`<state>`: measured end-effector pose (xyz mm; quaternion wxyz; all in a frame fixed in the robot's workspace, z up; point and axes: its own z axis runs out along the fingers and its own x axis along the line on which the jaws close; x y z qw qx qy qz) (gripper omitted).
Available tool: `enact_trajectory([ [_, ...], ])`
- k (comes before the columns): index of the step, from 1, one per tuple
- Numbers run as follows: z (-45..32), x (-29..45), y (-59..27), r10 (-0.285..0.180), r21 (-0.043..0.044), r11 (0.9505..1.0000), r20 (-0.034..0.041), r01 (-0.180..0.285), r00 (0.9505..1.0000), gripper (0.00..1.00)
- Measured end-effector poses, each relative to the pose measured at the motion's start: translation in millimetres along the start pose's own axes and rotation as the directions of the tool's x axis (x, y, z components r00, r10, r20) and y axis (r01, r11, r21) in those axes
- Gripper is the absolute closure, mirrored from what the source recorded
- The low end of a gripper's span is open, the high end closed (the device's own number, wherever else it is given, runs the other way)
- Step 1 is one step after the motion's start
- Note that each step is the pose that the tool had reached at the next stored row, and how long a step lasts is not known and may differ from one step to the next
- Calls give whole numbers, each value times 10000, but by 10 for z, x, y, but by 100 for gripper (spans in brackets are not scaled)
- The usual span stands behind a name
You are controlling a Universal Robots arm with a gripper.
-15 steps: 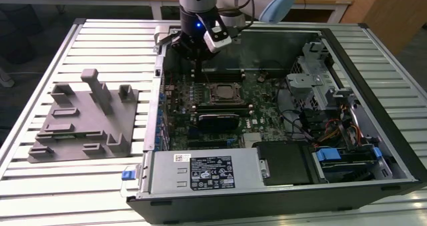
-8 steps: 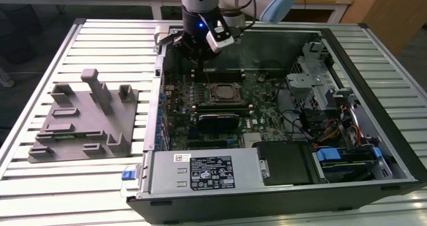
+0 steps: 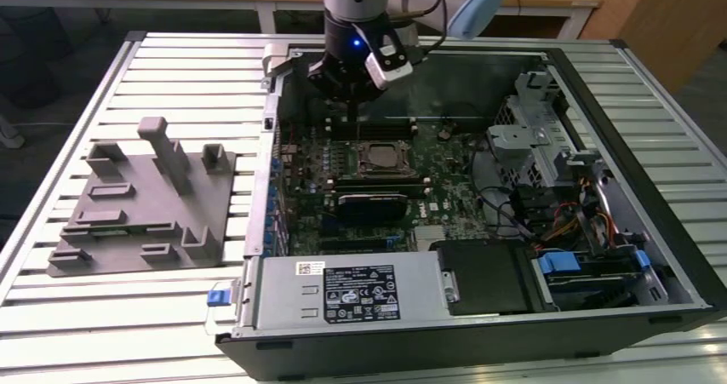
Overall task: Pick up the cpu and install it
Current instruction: 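Install the first cpu locking lever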
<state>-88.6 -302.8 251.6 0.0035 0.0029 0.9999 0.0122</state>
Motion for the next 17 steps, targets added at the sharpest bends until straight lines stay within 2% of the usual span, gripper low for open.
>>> enact_trajectory([
  [9, 10, -41, -3, -3, -7, 10000, 1, 3, 10000, 89],
  [11, 13, -51, -5, 0, -37, 10000, 1, 0, 10000, 89],
  [12, 17, -55, -9, 0, -105, 9999, -1, 0, 10000, 89],
  [14, 23, -60, -18, 2, -356, 9994, -2, -2, 10000, 89],
  [15, 29, -63, -24, 2, -446, 9990, -3, -2, 10000, 89],
  [17, 42, -71, -25, -11, -461, 9989, 0, 11, 10000, 89],
])
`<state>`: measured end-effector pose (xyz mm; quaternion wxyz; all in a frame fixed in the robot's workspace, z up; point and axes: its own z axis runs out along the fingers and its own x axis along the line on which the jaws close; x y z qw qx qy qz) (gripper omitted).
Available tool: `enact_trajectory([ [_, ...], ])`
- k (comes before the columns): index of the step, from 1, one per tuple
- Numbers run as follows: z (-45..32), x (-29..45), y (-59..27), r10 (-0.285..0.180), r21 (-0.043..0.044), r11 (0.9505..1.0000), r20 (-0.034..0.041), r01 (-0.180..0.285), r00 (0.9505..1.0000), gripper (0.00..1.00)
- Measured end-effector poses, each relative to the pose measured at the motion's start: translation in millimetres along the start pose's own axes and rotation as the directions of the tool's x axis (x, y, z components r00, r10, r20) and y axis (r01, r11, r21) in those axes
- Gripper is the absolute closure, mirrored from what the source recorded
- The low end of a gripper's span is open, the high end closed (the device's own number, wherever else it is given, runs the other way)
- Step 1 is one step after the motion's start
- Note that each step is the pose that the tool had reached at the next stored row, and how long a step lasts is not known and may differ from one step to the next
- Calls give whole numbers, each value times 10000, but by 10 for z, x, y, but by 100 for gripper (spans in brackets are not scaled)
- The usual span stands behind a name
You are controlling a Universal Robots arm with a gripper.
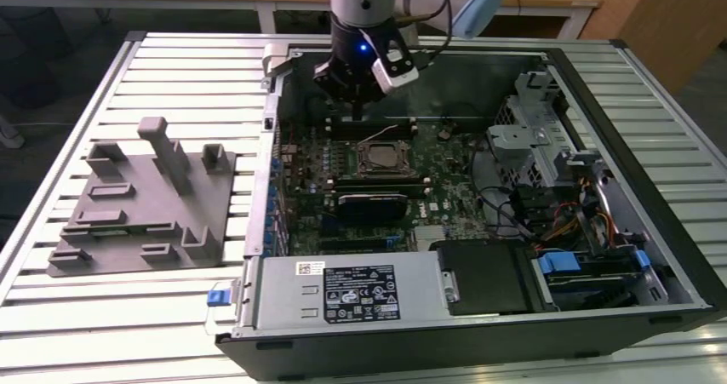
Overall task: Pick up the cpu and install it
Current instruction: 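Install the first cpu locking lever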
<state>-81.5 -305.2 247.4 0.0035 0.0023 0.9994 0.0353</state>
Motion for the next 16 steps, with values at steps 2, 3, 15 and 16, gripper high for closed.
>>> enact_trajectory([
  [2, 12, -7, -1, -160, 5, 9999, -11, 160, 9999, 89],
  [3, 20, -8, -2, -286, 6, 9996, -17, 286, 9996, 89],
  [15, 95, -118, -6, -401, 35, 9992, -20, 401, 9992, 89],
  [16, 100, -121, -7, -402, 36, 9992, -20, 402, 9992, 89],
])
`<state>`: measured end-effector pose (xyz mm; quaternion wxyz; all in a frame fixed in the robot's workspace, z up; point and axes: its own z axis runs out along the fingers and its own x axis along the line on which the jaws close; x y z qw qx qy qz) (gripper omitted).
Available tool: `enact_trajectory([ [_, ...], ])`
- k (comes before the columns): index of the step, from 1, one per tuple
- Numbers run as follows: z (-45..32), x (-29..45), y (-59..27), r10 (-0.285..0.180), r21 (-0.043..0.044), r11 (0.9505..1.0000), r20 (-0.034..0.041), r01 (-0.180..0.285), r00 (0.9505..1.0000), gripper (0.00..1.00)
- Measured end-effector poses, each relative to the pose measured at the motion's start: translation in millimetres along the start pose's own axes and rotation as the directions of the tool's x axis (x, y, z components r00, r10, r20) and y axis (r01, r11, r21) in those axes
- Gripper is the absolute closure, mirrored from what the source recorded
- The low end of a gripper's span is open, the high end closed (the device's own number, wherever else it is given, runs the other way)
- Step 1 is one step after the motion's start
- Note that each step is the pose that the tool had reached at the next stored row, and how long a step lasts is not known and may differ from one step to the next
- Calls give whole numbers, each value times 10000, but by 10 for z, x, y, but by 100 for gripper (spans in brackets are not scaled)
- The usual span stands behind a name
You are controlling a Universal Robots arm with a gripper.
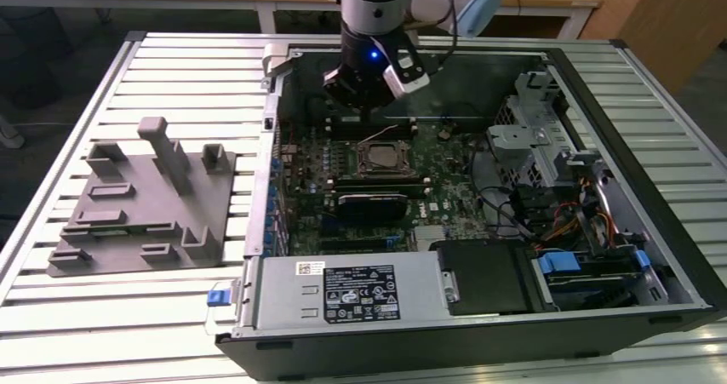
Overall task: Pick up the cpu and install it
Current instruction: 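Install the first cpu locking lever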
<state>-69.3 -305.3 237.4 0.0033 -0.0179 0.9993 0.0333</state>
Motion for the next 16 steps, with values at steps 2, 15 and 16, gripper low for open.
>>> enact_trajectory([
  [2, 15, -10, -1, -1, 1, 10000, 0, 1, 10000, 89],
  [15, 82, -111, -5, -10, 80, 10000, -4, 10, 10000, 89],
  [16, 86, -114, -5, -11, 81, 10000, -5, 11, 10000, 89],
])
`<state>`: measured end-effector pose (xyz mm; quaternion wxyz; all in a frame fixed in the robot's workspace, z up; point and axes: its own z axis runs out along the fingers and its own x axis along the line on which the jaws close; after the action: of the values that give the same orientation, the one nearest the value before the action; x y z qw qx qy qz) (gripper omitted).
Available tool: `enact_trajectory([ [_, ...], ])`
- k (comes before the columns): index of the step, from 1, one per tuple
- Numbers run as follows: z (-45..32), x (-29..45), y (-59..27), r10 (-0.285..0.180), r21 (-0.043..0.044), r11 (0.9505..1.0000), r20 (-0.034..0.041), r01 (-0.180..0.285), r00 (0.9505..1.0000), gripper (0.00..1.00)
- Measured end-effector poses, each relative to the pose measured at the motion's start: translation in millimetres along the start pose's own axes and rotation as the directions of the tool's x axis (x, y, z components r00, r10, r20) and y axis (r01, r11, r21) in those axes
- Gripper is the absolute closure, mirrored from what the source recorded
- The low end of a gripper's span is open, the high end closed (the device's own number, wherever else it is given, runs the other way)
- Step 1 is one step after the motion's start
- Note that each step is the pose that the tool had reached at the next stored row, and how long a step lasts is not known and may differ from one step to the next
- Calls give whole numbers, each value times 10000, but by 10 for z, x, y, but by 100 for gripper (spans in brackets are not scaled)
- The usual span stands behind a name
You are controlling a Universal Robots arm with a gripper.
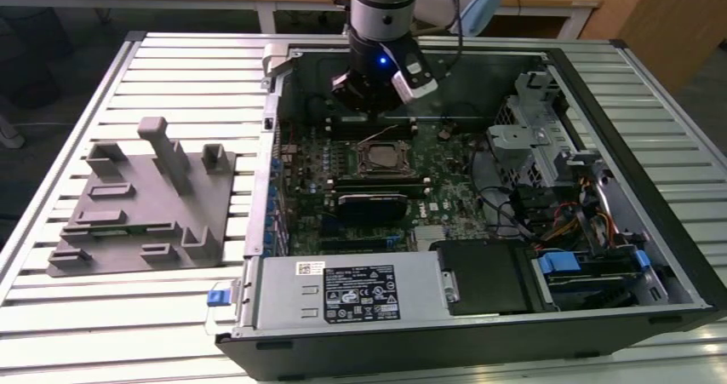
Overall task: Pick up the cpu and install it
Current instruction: 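Install the first cpu locking lever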
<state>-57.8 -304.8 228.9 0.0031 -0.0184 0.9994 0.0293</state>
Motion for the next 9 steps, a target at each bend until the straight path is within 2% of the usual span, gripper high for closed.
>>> enact_trajectory([
  [9, 35, -75, 5, 0, -1, 10000, 1, 0, 10000, 89],
])
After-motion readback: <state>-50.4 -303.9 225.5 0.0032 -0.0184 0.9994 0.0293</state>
